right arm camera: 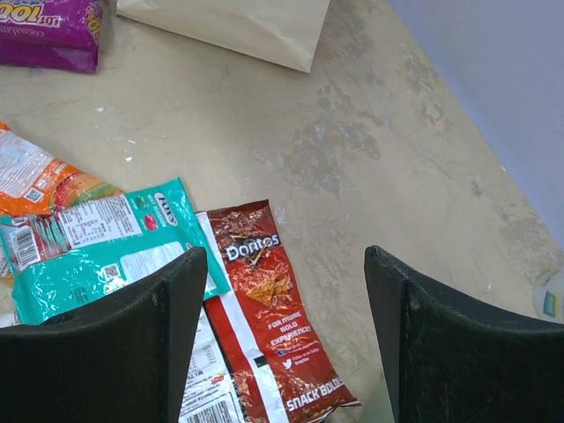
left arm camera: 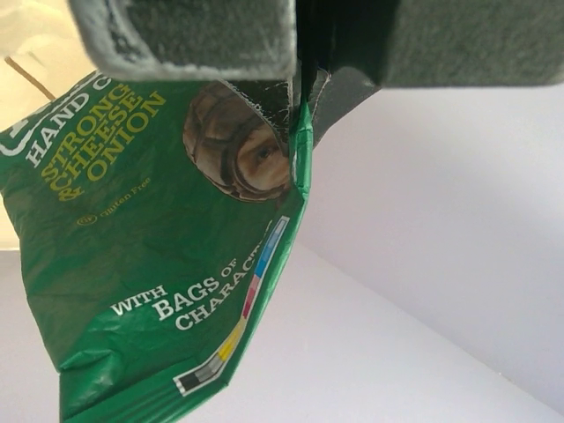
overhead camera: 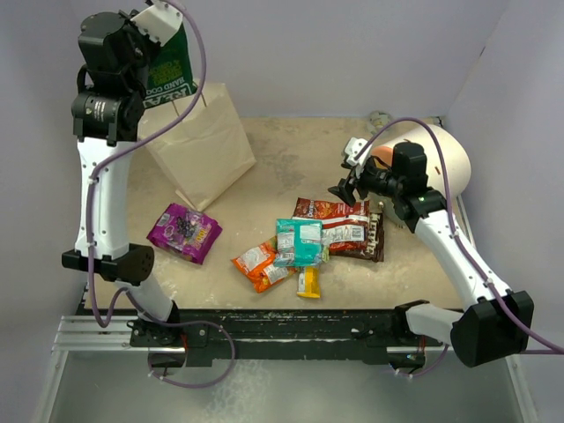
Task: Place the snacks into the paper bag
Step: Place the snack in the paper bag.
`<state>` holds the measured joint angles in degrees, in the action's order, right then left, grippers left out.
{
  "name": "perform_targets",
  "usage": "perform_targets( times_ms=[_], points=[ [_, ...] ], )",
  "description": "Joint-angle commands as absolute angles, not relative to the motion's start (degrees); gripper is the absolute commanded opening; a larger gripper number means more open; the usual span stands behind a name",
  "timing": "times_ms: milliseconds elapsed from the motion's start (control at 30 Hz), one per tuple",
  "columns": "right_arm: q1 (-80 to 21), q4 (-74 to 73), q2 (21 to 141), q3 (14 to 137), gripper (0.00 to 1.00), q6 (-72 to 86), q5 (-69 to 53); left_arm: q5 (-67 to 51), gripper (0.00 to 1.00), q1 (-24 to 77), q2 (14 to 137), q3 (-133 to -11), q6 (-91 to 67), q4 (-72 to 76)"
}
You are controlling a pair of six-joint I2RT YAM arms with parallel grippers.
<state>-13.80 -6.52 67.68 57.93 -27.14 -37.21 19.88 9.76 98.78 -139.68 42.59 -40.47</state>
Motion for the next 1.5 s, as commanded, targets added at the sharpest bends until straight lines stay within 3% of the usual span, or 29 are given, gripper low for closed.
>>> perform_targets(
  times_ms=[0, 400, 767, 1467],
  points=[
    [-13.7, -4.7, 67.9, 58.2, 0.75, -27.5, -39.0, 15.5, 0.0, 9.6, 93.2, -140.5, 38.2, -40.9],
    [-13.7, -4.7, 68.2, 58.2, 0.75, -27.7, -38.9, 12.9, 0.0, 9.6, 87.3, -137.1, 36.3, -45.4],
    [-13.7, -4.7, 68.6, 58.2, 0.75, -27.9, -38.9, 22.7, 0.0, 9.6, 87.3, -139.5, 41.7, -36.3],
    [-13.7, -5.5, 69.1, 58.1, 0.75, -28.6, -39.5, 33.3, 0.0, 9.5, 103.9, -147.5, 55.4, -20.7]
  ],
)
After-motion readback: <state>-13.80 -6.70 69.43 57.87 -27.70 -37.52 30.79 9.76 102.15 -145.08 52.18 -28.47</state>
